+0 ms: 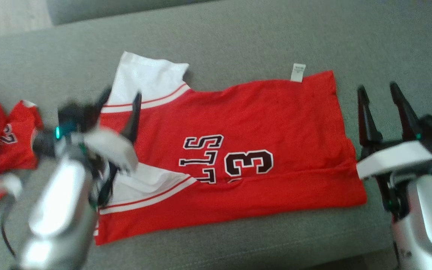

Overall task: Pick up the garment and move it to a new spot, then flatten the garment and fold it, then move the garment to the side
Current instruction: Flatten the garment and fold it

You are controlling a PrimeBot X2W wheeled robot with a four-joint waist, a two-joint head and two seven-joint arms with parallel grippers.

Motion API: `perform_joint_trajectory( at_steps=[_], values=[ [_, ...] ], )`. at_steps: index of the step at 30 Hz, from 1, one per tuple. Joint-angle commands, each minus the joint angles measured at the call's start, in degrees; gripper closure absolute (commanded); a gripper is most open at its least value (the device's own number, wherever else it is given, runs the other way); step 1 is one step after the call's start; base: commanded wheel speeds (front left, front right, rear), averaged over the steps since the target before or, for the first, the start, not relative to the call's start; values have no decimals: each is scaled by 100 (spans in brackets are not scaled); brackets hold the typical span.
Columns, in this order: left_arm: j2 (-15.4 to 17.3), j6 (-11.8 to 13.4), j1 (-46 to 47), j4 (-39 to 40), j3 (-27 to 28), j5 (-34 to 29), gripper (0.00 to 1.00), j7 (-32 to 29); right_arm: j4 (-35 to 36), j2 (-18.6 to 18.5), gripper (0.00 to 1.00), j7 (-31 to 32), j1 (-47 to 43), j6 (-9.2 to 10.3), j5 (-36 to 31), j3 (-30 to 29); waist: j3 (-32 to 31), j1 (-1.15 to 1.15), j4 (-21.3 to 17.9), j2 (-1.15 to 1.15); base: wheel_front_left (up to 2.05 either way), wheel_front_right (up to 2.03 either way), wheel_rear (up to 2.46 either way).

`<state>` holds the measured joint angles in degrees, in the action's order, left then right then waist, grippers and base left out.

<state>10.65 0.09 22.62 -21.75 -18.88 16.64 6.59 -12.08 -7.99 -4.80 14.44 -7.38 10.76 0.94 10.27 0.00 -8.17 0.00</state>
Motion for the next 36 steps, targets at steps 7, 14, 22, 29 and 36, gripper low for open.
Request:
perform_joint_trajectory(
  at_steps=[7,14,22,29,36],
  values=[
    [711,-622,2046,-890,-27,20,0,-1167,-78,18,0,-60,907,-11,-135,507,759,0,-499,0,0,0,0],
    [1266,-753,3352,-2188,-717,14,0,-1967,-418,156,0,-181,1523,-11,-124,962,1160,0,-909,0,0,0,0],
    [1601,-757,3878,-2919,-1392,149,0,-1930,-659,191,0,-317,1790,-11,-62,1106,1316,0,-1117,0,0,0,0],
    [1619,-720,4139,-3481,-1512,59,0,-1684,-761,187,0,-372,1851,-11,-52,1106,1381,0,-1176,0,0,0,0],
    [1355,-753,4162,-3849,-1759,418,100,-1866,-828,173,0,-392,1913,-11,-43,1093,1430,0,-1188,0,0,0,0]
  ],
)
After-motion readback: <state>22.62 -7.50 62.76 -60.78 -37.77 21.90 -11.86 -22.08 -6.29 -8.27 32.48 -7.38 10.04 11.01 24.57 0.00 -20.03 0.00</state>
